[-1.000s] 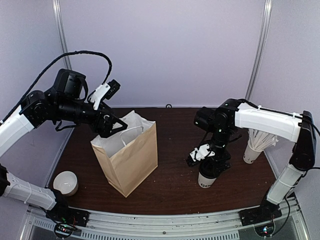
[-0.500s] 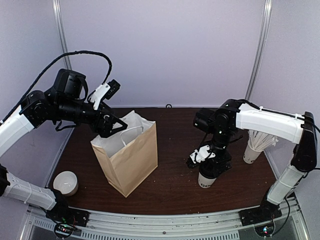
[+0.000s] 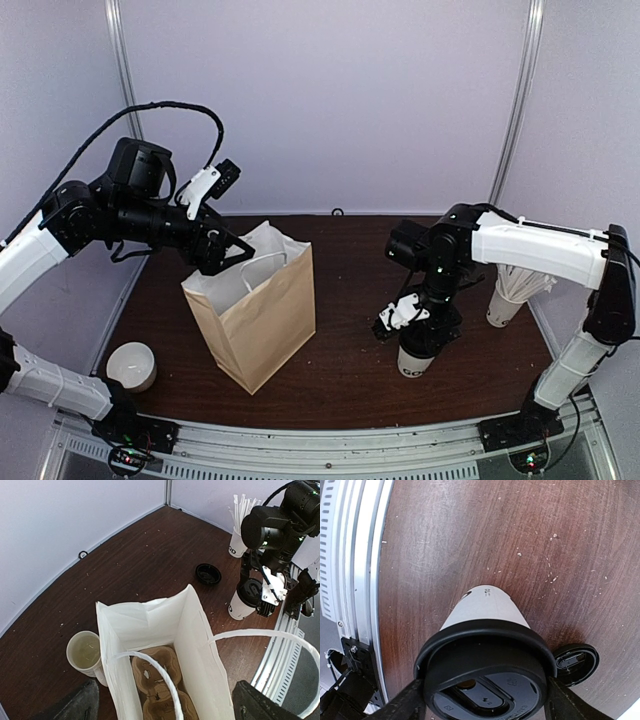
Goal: Pack the takeout coffee
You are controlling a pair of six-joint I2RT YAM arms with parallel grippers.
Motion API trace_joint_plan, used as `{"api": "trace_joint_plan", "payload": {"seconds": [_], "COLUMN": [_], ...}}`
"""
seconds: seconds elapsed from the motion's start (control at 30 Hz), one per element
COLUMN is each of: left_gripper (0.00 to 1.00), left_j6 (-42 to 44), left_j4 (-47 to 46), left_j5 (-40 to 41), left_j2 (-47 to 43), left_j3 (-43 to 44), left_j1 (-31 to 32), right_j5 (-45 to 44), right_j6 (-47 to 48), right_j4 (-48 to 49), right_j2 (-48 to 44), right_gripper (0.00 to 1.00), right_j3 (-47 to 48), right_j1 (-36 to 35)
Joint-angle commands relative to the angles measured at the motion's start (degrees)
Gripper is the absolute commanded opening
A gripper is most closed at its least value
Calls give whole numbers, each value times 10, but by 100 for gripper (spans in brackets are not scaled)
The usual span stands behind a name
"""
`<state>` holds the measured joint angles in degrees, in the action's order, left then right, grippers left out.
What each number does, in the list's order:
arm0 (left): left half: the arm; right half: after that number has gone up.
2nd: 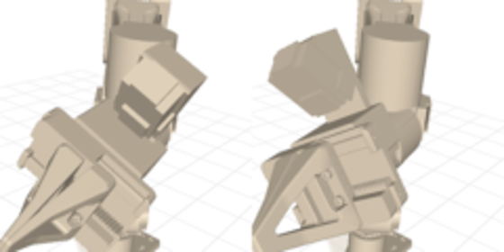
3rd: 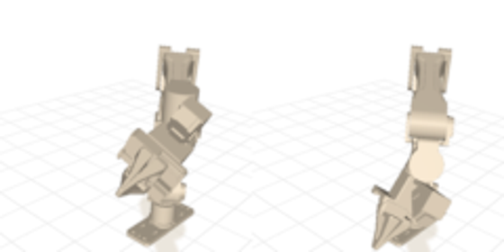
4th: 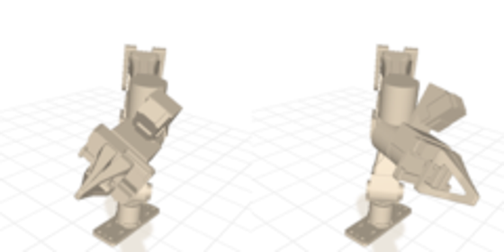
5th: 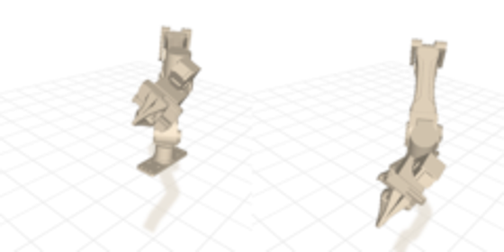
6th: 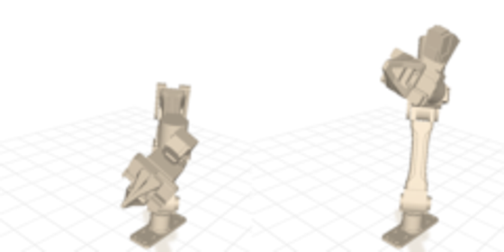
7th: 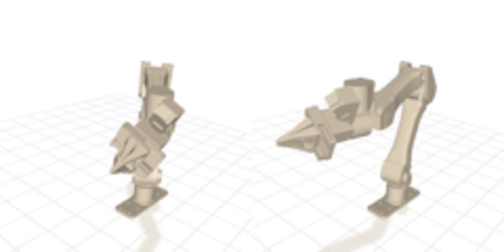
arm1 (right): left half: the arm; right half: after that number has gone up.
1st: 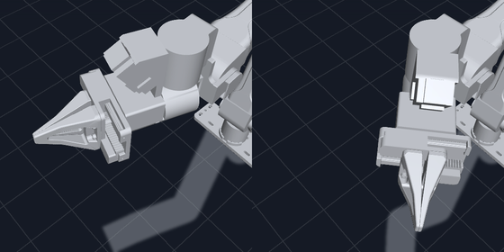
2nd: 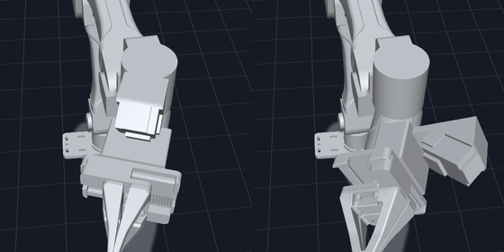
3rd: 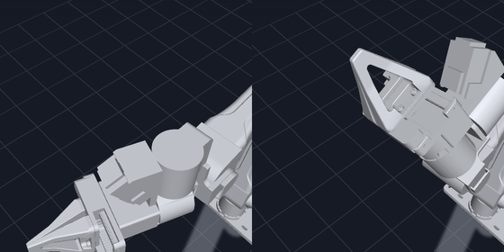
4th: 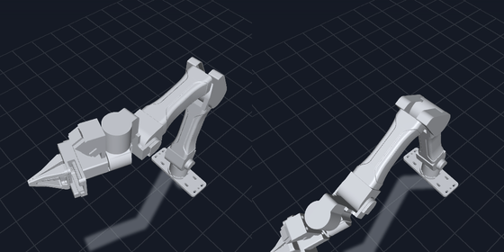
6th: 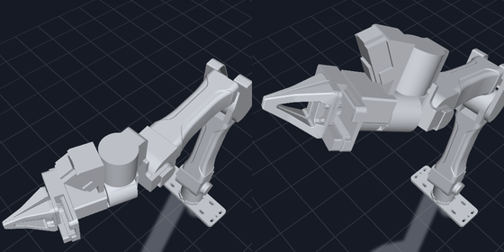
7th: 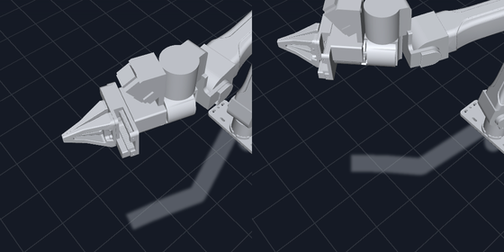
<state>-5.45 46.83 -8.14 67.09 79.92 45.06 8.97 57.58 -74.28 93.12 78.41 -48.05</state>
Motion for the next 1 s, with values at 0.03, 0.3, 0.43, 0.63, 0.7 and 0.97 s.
{"api": "trace_joint_plan", "payload": {"seconds": [0.03, 0.3, 0.43, 0.63, 0.7, 0.97], "left_gripper": [97, 98, 98, 96, 94, 81], "left_j6": [6, -7, -41, -78, -81, -78], "left_j4": [4, 135, 256, 347, 347, 272], "left_j5": [16, 154, 201, 160, 157, 170], "left_j2": [2, 4, 32, 98, 113, 139], "left_j3": [20, 124, 191, 213, 215, 186], "left_j1": [-2, -2, -2, -3, -4, -38], "right_j5": [-15, -26, -12, 61, 68, 122], "right_j6": [-13, -29, -49, -96, -109, -165], "right_j4": [17, -22, -30, -29, -29, -8], "right_j2": [-5, -21, -23, -34, -34, -63], "right_gripper": [79, 74, 74, 74, 73, 72], "right_j3": [-18, 37, 67, 119, 137, 188], "right_j1": [-6, -6, -3, 21, 29, 58]}}
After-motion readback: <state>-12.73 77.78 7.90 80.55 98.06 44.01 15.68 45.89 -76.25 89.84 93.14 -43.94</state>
